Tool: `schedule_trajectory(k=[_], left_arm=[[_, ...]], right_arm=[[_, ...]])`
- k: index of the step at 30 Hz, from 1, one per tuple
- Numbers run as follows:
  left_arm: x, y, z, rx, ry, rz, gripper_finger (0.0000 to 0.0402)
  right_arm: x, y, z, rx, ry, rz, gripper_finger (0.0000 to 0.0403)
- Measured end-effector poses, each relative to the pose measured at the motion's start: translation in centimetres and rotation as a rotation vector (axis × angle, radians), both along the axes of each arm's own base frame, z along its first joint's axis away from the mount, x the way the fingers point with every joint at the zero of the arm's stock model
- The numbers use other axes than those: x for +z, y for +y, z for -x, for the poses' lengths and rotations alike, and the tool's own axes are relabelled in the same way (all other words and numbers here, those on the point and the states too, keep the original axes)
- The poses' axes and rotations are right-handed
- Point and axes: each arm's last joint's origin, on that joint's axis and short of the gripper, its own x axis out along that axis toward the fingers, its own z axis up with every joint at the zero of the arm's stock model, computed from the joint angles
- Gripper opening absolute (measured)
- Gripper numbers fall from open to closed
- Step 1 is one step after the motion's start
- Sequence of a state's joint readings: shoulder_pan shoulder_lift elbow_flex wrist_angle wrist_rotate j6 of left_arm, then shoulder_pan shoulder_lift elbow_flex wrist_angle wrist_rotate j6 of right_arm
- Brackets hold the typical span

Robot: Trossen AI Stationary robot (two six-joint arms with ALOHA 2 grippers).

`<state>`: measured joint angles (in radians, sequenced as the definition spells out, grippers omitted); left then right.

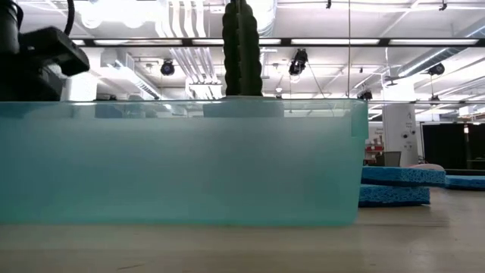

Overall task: Pick & Place Kitchen Sink Supplies
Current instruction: Put the blue dishwashing liquid into the left transparent bin

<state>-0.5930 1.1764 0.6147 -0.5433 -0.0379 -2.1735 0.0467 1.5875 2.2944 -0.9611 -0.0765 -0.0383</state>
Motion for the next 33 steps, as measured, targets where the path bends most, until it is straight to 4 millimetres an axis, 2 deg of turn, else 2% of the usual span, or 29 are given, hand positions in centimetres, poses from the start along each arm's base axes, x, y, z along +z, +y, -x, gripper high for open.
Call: schedule_trajectory(k=[7, 16, 25, 29, 33], left_arm=[[2.3, 1.2, 1.4, 0.013, -0.044, -0.045, 0.0124], [7.9, 2.9, 3.4, 0.025, -0.048, -0.205, 0.0124], [13.6, 4.8, 5.1, 0.079, -0.039, -0.465, 0.0124], [15.1, 5.7, 5.9, 0.094, -0.005, -0.578, 0.0124], [15.9, 6.2, 5.5, 0.138, -0.096, -0.683, 0.0124]], right_arm=[[0.0, -0.1, 0.0, -0.003, 0.0, 0.0, 0.0224], [0.0, -0.8, 0.0, -0.029, -0.003, 0.0, 0.0224], [0.1, -0.9, -0.1, -0.035, -0.012, -0.001, 0.0224], [0.1, -0.9, -0.2, -0.035, -0.02, -0.001, 0.0224], [0.2, -0.9, -0.2, -0.035, -0.022, -0.001, 0.0224]])
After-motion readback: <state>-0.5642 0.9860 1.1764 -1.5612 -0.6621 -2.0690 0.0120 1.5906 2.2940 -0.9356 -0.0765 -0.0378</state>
